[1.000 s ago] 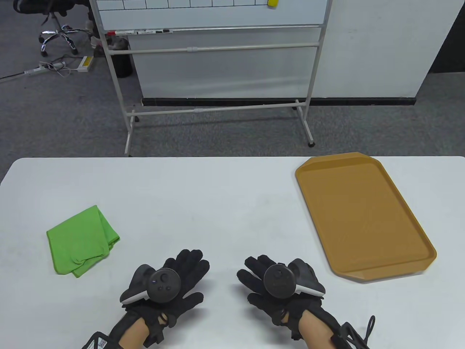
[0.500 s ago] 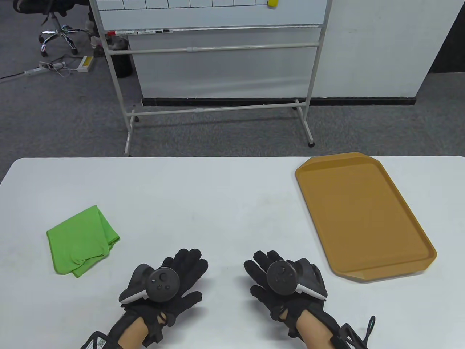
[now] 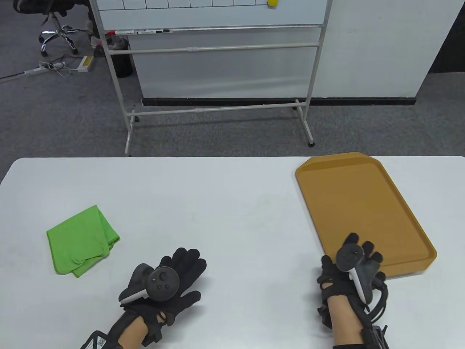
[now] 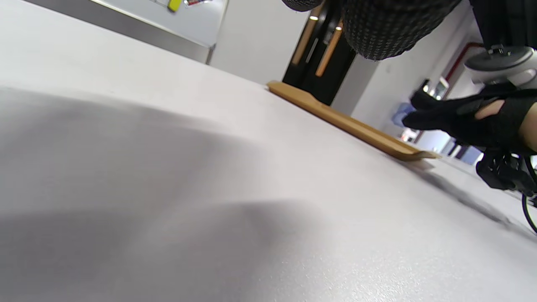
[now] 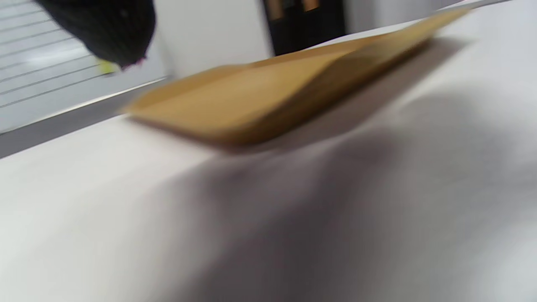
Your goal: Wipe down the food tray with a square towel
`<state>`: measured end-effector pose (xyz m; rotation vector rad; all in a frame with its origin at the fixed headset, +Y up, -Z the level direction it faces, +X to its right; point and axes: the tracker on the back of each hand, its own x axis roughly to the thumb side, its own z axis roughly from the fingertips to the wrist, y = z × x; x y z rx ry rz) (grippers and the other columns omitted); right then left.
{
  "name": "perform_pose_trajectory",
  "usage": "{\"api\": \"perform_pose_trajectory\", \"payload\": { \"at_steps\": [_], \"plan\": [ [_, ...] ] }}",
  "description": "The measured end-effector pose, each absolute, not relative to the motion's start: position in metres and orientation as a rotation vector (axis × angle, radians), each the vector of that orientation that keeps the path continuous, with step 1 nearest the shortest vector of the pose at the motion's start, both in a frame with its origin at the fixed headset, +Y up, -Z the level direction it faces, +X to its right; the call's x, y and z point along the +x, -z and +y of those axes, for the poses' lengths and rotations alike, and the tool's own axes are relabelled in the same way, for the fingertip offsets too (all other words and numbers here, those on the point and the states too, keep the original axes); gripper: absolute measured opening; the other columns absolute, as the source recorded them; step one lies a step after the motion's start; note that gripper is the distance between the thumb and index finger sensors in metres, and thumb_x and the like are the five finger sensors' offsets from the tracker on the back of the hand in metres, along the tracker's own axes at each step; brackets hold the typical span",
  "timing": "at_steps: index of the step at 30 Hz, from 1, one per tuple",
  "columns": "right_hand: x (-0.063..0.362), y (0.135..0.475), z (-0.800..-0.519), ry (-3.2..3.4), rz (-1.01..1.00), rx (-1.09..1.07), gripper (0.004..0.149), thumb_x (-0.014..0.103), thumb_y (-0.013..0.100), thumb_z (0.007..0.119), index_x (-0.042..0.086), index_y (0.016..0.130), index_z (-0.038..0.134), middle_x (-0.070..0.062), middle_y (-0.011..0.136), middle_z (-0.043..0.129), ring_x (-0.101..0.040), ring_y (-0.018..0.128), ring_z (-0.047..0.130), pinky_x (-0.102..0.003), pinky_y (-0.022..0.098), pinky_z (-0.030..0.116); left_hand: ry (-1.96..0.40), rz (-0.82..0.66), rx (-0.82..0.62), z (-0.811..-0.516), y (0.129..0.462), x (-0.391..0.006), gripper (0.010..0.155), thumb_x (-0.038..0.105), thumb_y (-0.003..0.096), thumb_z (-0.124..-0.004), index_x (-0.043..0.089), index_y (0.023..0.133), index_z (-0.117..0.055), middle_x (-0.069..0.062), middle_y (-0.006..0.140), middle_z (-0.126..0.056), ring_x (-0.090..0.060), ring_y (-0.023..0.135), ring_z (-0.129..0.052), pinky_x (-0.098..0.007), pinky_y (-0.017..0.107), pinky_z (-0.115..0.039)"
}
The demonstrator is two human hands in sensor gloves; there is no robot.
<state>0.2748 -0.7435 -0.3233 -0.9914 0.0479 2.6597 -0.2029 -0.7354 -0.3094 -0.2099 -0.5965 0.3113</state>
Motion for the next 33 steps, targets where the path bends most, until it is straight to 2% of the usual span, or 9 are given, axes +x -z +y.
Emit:
{"api": "perform_pose_trajectory", "payload": {
  "at_steps": [2, 7, 13, 16, 19, 22, 26, 27, 33],
  "plan": [
    [0.303, 0.318, -0.750, -2.611, 0.055, -1.144, 0.093, 0.064, 0.046, 0.067, 0.032, 0.105, 0.003, -0.017, 0.113, -0.001, -0.045, 0.101, 0.006, -0.070, 0.068, 0.027, -0.321, -0.583, -0.207, -0.736, 0.311, -0.205, 0.077, 0.056, 0.0511, -0.068, 0.029, 0.112, -0.029, -0.004, 0.121, -0.013, -0.038, 0.109, -0.010, -0.060, 0.074, -0.019],
    [0.334, 0.312, -0.767, -2.360, 0.177, -1.251, 0.091, 0.068, 0.044, 0.063, 0.041, 0.101, -0.004, -0.016, 0.108, -0.002, -0.042, 0.096, 0.020, -0.061, 0.066, 0.041, -0.317, -0.568, -0.222, -0.740, 0.314, -0.207, 0.077, 0.056, 0.0511, -0.068, 0.029, 0.112, -0.029, -0.005, 0.121, -0.013, -0.038, 0.109, -0.010, -0.061, 0.074, -0.018],
    [0.341, 0.314, -0.778, -2.209, 0.255, -1.298, 0.090, 0.070, 0.045, 0.062, 0.046, 0.101, -0.004, -0.018, 0.107, -0.003, -0.040, 0.093, 0.026, -0.056, 0.064, 0.038, -0.310, -0.552, -0.227, -0.743, 0.315, -0.210, 0.078, 0.056, 0.0513, -0.067, 0.029, 0.112, -0.027, -0.005, 0.120, -0.011, -0.039, 0.107, -0.005, -0.061, 0.073, -0.014],
    [0.345, 0.316, -0.780, -2.205, 0.235, -1.330, 0.091, 0.070, 0.044, 0.064, 0.045, 0.104, 0.000, -0.019, 0.109, 0.006, -0.039, 0.090, 0.032, -0.054, 0.062, 0.039, -0.317, -0.543, -0.226, -0.744, 0.316, -0.212, 0.078, 0.056, 0.0513, -0.067, 0.029, 0.112, -0.028, -0.005, 0.120, -0.011, -0.039, 0.107, -0.005, -0.061, 0.073, -0.014],
    [0.348, 0.321, -0.780, -2.164, 0.133, -1.318, 0.091, 0.063, 0.046, 0.073, 0.041, 0.107, 0.010, -0.018, 0.110, 0.021, -0.039, 0.086, 0.041, -0.053, 0.061, 0.041, -0.323, -0.540, -0.229, -0.744, 0.317, -0.211, 0.078, 0.056, 0.0512, -0.067, 0.029, 0.112, -0.028, -0.005, 0.120, -0.011, -0.039, 0.107, -0.004, -0.061, 0.073, -0.014],
    [0.349, 0.325, -0.782, -2.090, -0.031, -1.343, 0.098, 0.046, 0.045, 0.083, 0.040, 0.102, 0.003, -0.028, 0.104, 0.028, -0.036, 0.078, 0.054, -0.049, 0.057, 0.049, -0.315, -0.545, -0.242, -0.747, 0.317, -0.209, 0.078, 0.056, 0.0513, -0.067, 0.029, 0.112, -0.028, -0.004, 0.120, -0.011, -0.039, 0.107, -0.004, -0.062, 0.073, -0.013],
    [0.355, 0.325, -0.779, -2.060, -0.104, -1.284, 0.101, 0.034, 0.043, 0.086, 0.036, 0.100, 0.002, -0.034, 0.098, 0.028, -0.026, 0.069, 0.075, -0.041, 0.045, 0.071, -0.316, -0.544, -0.244, -0.747, 0.317, -0.207, 0.078, 0.056, 0.0514, -0.067, 0.029, 0.112, -0.028, -0.004, 0.120, -0.011, -0.040, 0.107, -0.004, -0.062, 0.073, -0.013],
    [0.356, 0.323, -0.775, -2.020, -0.169, -1.257, 0.099, 0.031, 0.042, 0.087, 0.034, 0.102, 0.009, -0.034, 0.097, 0.028, -0.025, 0.064, 0.079, -0.040, 0.041, 0.074, -0.321, -0.547, -0.241, -0.747, 0.317, -0.206, 0.078, 0.056, 0.0513, -0.067, 0.029, 0.112, -0.028, -0.004, 0.120, -0.011, -0.040, 0.107, -0.004, -0.062, 0.072, -0.013],
    [0.354, 0.320, -0.743, -2.088, -0.222, -1.096, 0.090, 0.024, 0.040, 0.086, 0.018, 0.107, 0.026, -0.031, 0.101, 0.027, -0.024, 0.056, 0.081, -0.040, 0.039, 0.076, -0.319, -0.547, -0.225, -0.744, 0.316, -0.207, 0.078, 0.056, 0.0512, -0.068, 0.029, 0.112, -0.028, -0.004, 0.120, -0.011, -0.040, 0.108, -0.005, -0.062, 0.073, -0.013]
  ]
}}
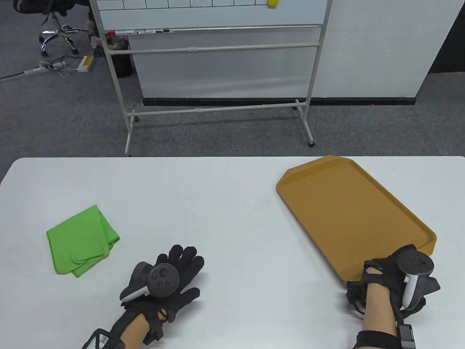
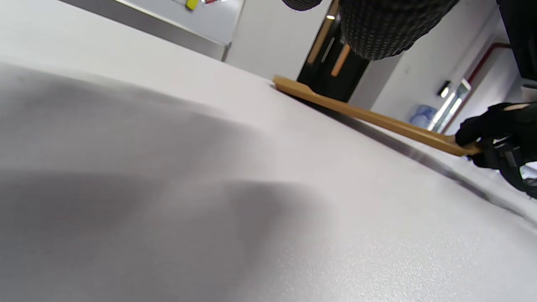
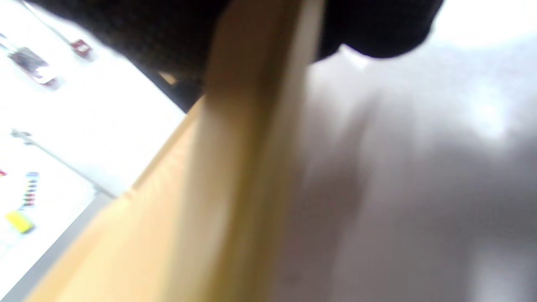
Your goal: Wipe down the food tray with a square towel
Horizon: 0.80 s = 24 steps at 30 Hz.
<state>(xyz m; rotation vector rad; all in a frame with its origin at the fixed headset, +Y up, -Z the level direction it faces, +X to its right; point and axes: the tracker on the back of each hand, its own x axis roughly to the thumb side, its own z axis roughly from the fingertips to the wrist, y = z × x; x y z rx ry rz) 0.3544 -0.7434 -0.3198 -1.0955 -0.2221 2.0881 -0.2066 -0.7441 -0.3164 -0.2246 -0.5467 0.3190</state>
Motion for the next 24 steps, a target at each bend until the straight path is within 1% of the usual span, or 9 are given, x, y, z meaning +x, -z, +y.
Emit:
{"api": "perform_pose_trajectory", "payload": {
  "at_steps": [1, 3, 6, 9, 15, 19, 24],
  "plan": [
    [0.353, 0.319, -0.739, -2.101, -0.221, -1.049, 0.088, 0.023, 0.040, 0.086, 0.015, 0.107, 0.028, -0.030, 0.102, 0.027, -0.024, 0.056, 0.081, -0.040, 0.039, 0.076, -0.326, -0.544, -0.223, -0.743, 0.317, -0.208, 0.077, 0.056, 0.0511, -0.068, 0.029, 0.112, -0.028, -0.004, 0.120, -0.011, -0.040, 0.108, -0.005, -0.062, 0.073, -0.013],
    [0.350, 0.319, -0.732, -2.133, -0.199, -0.956, 0.085, 0.022, 0.040, 0.086, 0.016, 0.107, 0.033, -0.027, 0.105, 0.029, -0.025, 0.055, 0.083, -0.041, 0.038, 0.077, -0.334, -0.535, -0.216, -0.742, 0.317, -0.211, 0.077, 0.056, 0.0511, -0.068, 0.029, 0.112, -0.028, -0.004, 0.120, -0.011, -0.039, 0.108, -0.004, -0.062, 0.073, -0.013],
    [0.343, 0.321, -0.727, -2.168, -0.123, -0.832, 0.084, 0.021, 0.041, 0.086, 0.017, 0.107, 0.035, -0.024, 0.107, 0.032, -0.027, 0.054, 0.084, -0.041, 0.038, 0.077, -0.354, -0.509, -0.195, -0.737, 0.319, -0.219, 0.077, 0.056, 0.0509, -0.068, 0.029, 0.112, -0.029, -0.004, 0.121, -0.011, -0.039, 0.107, -0.003, -0.062, 0.073, -0.012],
    [0.331, 0.325, -0.724, -2.204, 0.004, -0.688, 0.082, 0.020, 0.041, 0.086, 0.019, 0.107, 0.037, -0.020, 0.110, 0.033, -0.028, 0.054, 0.085, -0.042, 0.038, 0.077, -0.379, -0.490, -0.183, -0.735, 0.320, -0.226, 0.077, 0.055, 0.0509, -0.068, 0.029, 0.112, -0.029, -0.004, 0.121, -0.011, -0.040, 0.107, -0.003, -0.062, 0.073, -0.012],
    [0.302, 0.333, -0.728, -2.290, 0.245, -0.450, 0.082, 0.020, 0.042, 0.084, 0.023, 0.107, 0.034, -0.016, 0.112, 0.031, -0.029, 0.055, 0.084, -0.043, 0.039, 0.077, -0.380, -0.484, -0.179, -0.734, 0.320, -0.229, 0.077, 0.055, 0.0509, -0.068, 0.029, 0.112, -0.029, -0.004, 0.121, -0.012, -0.040, 0.107, -0.004, -0.062, 0.073, -0.012],
    [0.284, 0.336, -0.734, -2.328, 0.331, -0.359, 0.080, 0.019, 0.042, 0.083, 0.027, 0.106, 0.036, -0.013, 0.113, 0.033, -0.030, 0.055, 0.085, -0.044, 0.038, 0.077, -0.366, -0.499, -0.185, -0.735, 0.319, -0.225, 0.077, 0.055, 0.0508, -0.068, 0.030, 0.112, -0.029, -0.004, 0.121, -0.012, -0.040, 0.108, -0.004, -0.062, 0.073, -0.012],
    [0.264, 0.340, -0.744, -2.411, 0.434, -0.356, 0.081, 0.021, 0.044, 0.082, 0.029, 0.106, 0.031, -0.013, 0.113, 0.032, -0.031, 0.055, 0.086, -0.044, 0.038, 0.078, -0.361, -0.505, -0.186, -0.735, 0.319, -0.224, 0.077, 0.055, 0.0509, -0.068, 0.029, 0.112, -0.029, -0.004, 0.121, -0.012, -0.040, 0.108, -0.004, -0.062, 0.073, -0.012]
  ]
}}
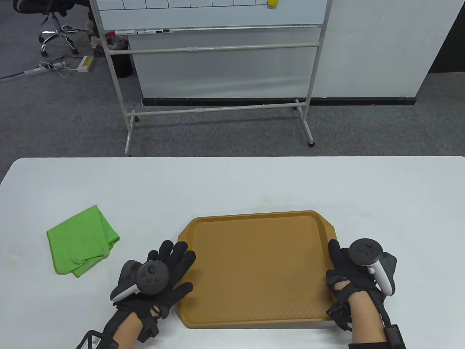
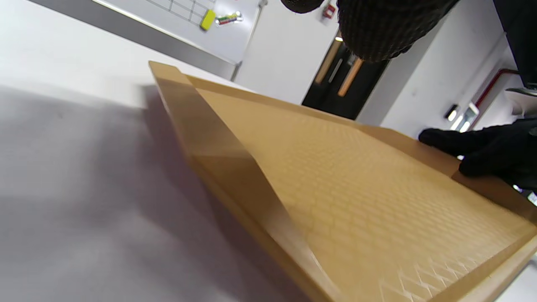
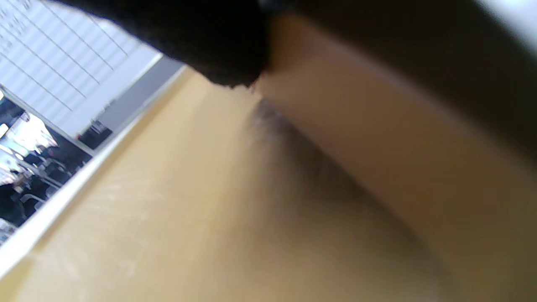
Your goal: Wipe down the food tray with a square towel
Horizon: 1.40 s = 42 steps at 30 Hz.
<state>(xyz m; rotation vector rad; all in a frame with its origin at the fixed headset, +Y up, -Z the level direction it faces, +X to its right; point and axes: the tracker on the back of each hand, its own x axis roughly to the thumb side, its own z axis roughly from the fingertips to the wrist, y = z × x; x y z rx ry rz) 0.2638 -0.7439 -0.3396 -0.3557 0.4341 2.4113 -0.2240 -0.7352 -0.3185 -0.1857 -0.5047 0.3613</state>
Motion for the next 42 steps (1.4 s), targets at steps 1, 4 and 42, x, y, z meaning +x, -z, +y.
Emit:
{"api": "perform_pose_trajectory", "payload": {
  "at_steps": [1, 4, 42],
  "plan": [
    [0.260, 0.340, -0.746, -2.428, 0.447, -0.378, 0.082, 0.022, 0.044, 0.082, 0.029, 0.106, 0.029, -0.014, 0.112, 0.033, -0.031, 0.055, 0.086, -0.044, 0.037, 0.078, -0.361, -0.504, -0.186, -0.735, 0.319, -0.224, 0.077, 0.055, 0.0509, -0.068, 0.029, 0.112, -0.029, -0.004, 0.121, -0.012, -0.040, 0.108, -0.004, -0.062, 0.073, -0.012],
    [0.253, 0.340, -0.750, -2.499, 0.481, -0.419, 0.083, 0.024, 0.045, 0.082, 0.029, 0.106, 0.026, -0.015, 0.111, 0.035, -0.032, 0.056, 0.088, -0.046, 0.038, 0.079, -0.360, -0.501, -0.190, -0.736, 0.319, -0.226, 0.077, 0.055, 0.0508, -0.068, 0.030, 0.112, -0.030, -0.004, 0.121, -0.012, -0.040, 0.108, -0.004, -0.062, 0.073, -0.013],
    [0.234, 0.342, -0.757, -2.739, 0.690, -0.565, 0.087, 0.034, 0.046, 0.084, 0.032, 0.103, 0.019, -0.012, 0.107, 0.054, -0.036, 0.065, 0.089, -0.044, 0.039, 0.079, -0.783, -0.153, -0.125, -0.669, 0.342, -0.278, 0.073, 0.056, 0.0521, -0.068, 0.025, 0.113, -0.042, -0.011, 0.122, -0.029, -0.049, 0.110, -0.038, -0.065, 0.074, -0.040]
  ]
}}
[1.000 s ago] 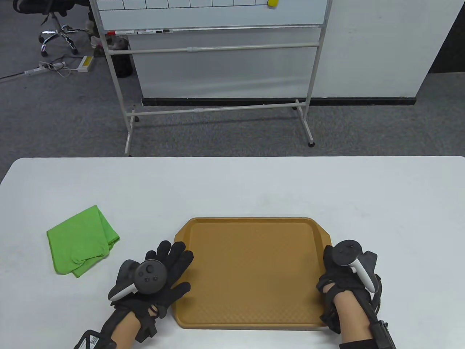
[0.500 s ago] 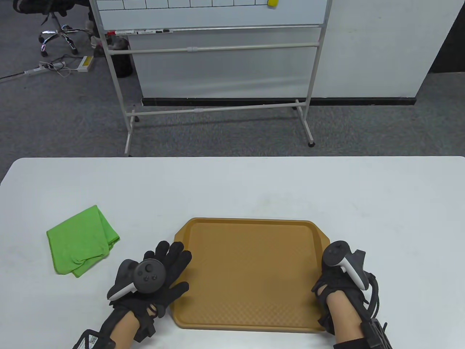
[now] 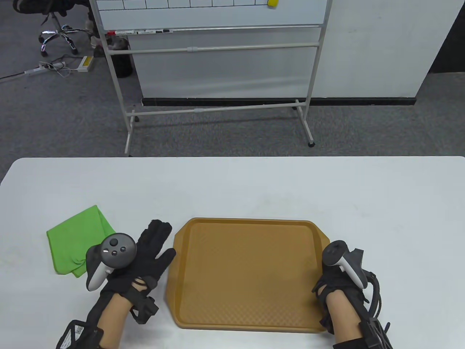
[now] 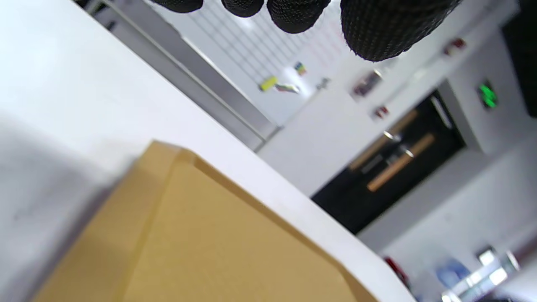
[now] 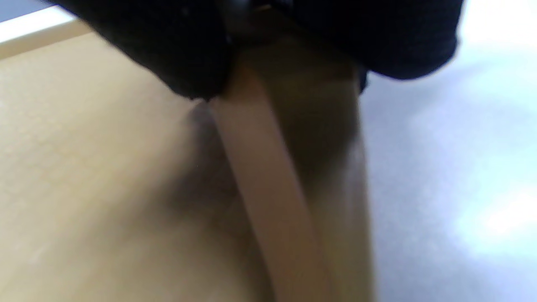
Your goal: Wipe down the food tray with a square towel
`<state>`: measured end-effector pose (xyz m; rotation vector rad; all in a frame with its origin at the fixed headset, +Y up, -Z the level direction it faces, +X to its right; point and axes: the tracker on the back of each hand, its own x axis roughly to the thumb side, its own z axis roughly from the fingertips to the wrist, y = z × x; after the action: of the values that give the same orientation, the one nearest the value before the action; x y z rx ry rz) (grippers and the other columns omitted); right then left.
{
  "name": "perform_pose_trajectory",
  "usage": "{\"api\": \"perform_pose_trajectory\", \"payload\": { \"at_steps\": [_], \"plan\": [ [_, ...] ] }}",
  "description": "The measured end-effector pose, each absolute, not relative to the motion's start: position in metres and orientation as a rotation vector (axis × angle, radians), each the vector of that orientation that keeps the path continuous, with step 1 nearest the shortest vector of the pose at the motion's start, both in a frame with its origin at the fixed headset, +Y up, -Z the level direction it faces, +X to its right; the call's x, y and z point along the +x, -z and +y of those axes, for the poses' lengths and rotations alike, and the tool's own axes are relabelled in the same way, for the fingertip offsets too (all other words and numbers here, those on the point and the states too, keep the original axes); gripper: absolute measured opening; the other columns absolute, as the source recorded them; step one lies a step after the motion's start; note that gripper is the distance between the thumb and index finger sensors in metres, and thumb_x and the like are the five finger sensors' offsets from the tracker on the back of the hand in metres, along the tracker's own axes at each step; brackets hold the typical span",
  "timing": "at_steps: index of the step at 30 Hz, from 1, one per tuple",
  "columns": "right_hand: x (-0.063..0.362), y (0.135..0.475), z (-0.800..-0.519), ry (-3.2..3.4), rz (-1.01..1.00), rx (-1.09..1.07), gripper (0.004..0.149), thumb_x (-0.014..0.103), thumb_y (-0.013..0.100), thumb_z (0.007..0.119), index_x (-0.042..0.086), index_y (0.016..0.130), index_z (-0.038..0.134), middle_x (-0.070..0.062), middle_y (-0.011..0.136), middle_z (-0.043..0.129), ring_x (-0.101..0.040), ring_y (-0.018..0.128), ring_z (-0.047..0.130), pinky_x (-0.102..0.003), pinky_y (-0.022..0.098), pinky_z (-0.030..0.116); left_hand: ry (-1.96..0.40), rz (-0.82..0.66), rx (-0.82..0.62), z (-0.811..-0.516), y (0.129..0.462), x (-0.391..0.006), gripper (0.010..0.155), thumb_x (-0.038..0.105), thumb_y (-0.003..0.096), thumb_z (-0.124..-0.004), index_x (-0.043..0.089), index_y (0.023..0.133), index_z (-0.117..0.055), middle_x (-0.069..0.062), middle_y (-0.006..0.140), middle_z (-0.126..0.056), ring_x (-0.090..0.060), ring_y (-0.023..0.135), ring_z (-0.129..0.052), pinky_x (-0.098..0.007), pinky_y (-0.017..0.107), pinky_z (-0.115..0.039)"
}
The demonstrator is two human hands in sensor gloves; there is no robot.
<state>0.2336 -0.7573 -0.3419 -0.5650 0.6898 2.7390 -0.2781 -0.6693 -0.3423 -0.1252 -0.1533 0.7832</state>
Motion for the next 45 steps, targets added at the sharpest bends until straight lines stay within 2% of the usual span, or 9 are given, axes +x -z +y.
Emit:
{"api": "perform_pose_trajectory", "payload": {
  "at_steps": [4, 7, 11, 16, 20, 29, 32, 36, 45],
  "plan": [
    [0.234, 0.342, -0.758, -2.732, 0.689, -0.556, 0.087, 0.034, 0.046, 0.084, 0.032, 0.103, 0.018, -0.012, 0.107, 0.054, -0.036, 0.065, 0.088, -0.045, 0.039, 0.078, -0.832, 0.041, -0.098, -0.662, 0.366, -0.317, 0.072, 0.054, 0.0524, -0.069, 0.022, 0.113, -0.046, -0.014, 0.121, -0.038, -0.049, 0.107, -0.053, -0.064, 0.072, -0.048],
    [0.234, 0.341, -0.759, -2.718, 0.684, -0.550, 0.086, 0.034, 0.046, 0.083, 0.032, 0.103, 0.018, -0.012, 0.107, 0.053, -0.035, 0.066, 0.088, -0.045, 0.040, 0.078, -0.709, 0.208, -0.095, -0.672, 0.386, -0.350, 0.070, 0.053, 0.0522, -0.069, 0.022, 0.112, -0.048, -0.013, 0.117, -0.052, -0.044, 0.100, -0.067, -0.061, 0.070, -0.055],
    [0.235, 0.340, -0.760, -2.714, 0.670, -0.547, 0.086, 0.034, 0.046, 0.083, 0.032, 0.103, 0.019, -0.012, 0.107, 0.053, -0.035, 0.065, 0.087, -0.044, 0.040, 0.078, -0.525, 0.406, -0.074, -0.696, 0.403, -0.387, 0.069, 0.050, 0.0519, -0.070, 0.023, 0.111, -0.048, -0.011, 0.116, -0.051, -0.043, 0.100, -0.067, -0.060, 0.070, -0.054],
    [0.235, 0.339, -0.761, -2.717, 0.656, -0.570, 0.086, 0.035, 0.046, 0.083, 0.033, 0.103, 0.019, -0.012, 0.107, 0.053, -0.035, 0.066, 0.087, -0.044, 0.041, 0.077, -0.402, 0.545, -0.162, -0.735, 0.412, -0.413, 0.073, 0.052, 0.0519, -0.070, 0.025, 0.112, -0.038, -0.012, 0.121, -0.027, -0.050, 0.109, -0.040, -0.065, 0.073, -0.043],
    [0.233, 0.338, -0.761, -2.736, 0.649, -0.586, 0.086, 0.035, 0.046, 0.083, 0.032, 0.103, 0.018, -0.012, 0.107, 0.052, -0.035, 0.066, 0.086, -0.045, 0.041, 0.077, -0.387, 0.594, -0.283, -0.759, 0.415, -0.422, 0.090, 0.063, 0.0500, -0.063, 0.023, 0.109, -0.008, -0.014, 0.115, 0.003, -0.056, 0.107, -0.014, -0.068, 0.074, -0.028],
    [0.233, 0.337, -0.762, -2.729, 0.647, -0.590, 0.086, 0.035, 0.046, 0.083, 0.032, 0.103, 0.018, -0.012, 0.107, 0.052, -0.035, 0.066, 0.086, -0.045, 0.041, 0.077, -0.326, 0.647, -0.443, -0.784, 0.424, -0.414, 0.089, 0.065, 0.0505, -0.062, 0.024, 0.108, -0.007, -0.017, 0.112, 0.007, -0.054, 0.101, -0.001, -0.067, 0.073, -0.023],
    [0.233, 0.337, -0.762, -2.737, 0.646, -0.597, 0.086, 0.035, 0.046, 0.083, 0.032, 0.103, 0.018, -0.012, 0.107, 0.052, -0.035, 0.066, 0.086, -0.045, 0.041, 0.077, -0.335, 0.652, -0.405, -0.785, 0.425, -0.413, 0.087, 0.062, 0.0502, -0.063, 0.025, 0.109, -0.011, -0.016, 0.115, -0.001, -0.055, 0.105, -0.010, -0.068, 0.073, -0.024],
    [0.232, 0.337, -0.762, -2.741, 0.646, -0.598, 0.086, 0.035, 0.046, 0.082, 0.032, 0.103, 0.017, -0.012, 0.107, 0.052, -0.035, 0.066, 0.086, -0.045, 0.042, 0.077, -0.230, 0.649, -0.335, -0.773, 0.428, -0.410, 0.082, 0.053, 0.0481, -0.074, 0.025, 0.111, -0.028, -0.013, 0.120, -0.023, -0.055, 0.106, -0.041, -0.064, 0.073, -0.045],
    [0.232, 0.336, -0.762, -2.740, 0.639, -0.601, 0.087, 0.035, 0.046, 0.082, 0.032, 0.103, 0.017, -0.012, 0.107, 0.051, -0.035, 0.066, 0.085, -0.045, 0.042, 0.077, 0.000, 0.530, -0.267, -0.758, 0.425, -0.387, 0.066, 0.031, 0.0494, -0.088, 0.026, 0.107, -0.056, -0.010, 0.108, -0.062, -0.034, 0.074, -0.085, -0.047, 0.053, -0.073]
  ]
}}
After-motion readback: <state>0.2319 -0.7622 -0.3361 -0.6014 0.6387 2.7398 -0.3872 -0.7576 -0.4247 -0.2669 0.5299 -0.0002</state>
